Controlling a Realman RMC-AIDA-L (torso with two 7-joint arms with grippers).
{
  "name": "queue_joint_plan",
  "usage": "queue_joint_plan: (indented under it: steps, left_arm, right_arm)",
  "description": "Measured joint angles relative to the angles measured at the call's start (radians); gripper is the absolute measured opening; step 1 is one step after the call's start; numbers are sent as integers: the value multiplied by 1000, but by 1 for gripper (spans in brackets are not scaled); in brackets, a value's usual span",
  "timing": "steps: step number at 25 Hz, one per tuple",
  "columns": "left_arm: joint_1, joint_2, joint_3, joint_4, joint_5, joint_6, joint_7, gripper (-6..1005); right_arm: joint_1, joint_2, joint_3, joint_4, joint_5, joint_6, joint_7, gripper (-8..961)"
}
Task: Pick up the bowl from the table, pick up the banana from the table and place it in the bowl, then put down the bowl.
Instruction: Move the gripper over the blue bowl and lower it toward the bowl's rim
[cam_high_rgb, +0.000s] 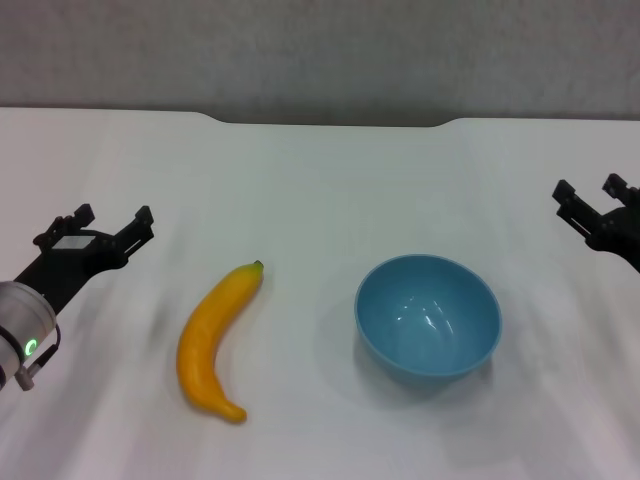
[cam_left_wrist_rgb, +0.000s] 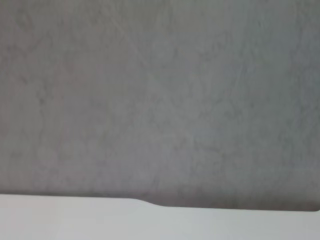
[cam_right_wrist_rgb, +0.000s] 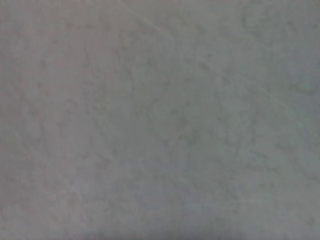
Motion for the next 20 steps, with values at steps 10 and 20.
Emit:
queue_joint_plan:
  steps: [10,20]
  left_arm:
    - [3,2,31,-29,3,7,-3,892]
    - [95,19,54,-337,215,241,-193,892]
  right_arm:
    - [-3,0,-61,-24,-1,-8,15,799]
    - [-122,-20,-163,-344,-134,64,301,798]
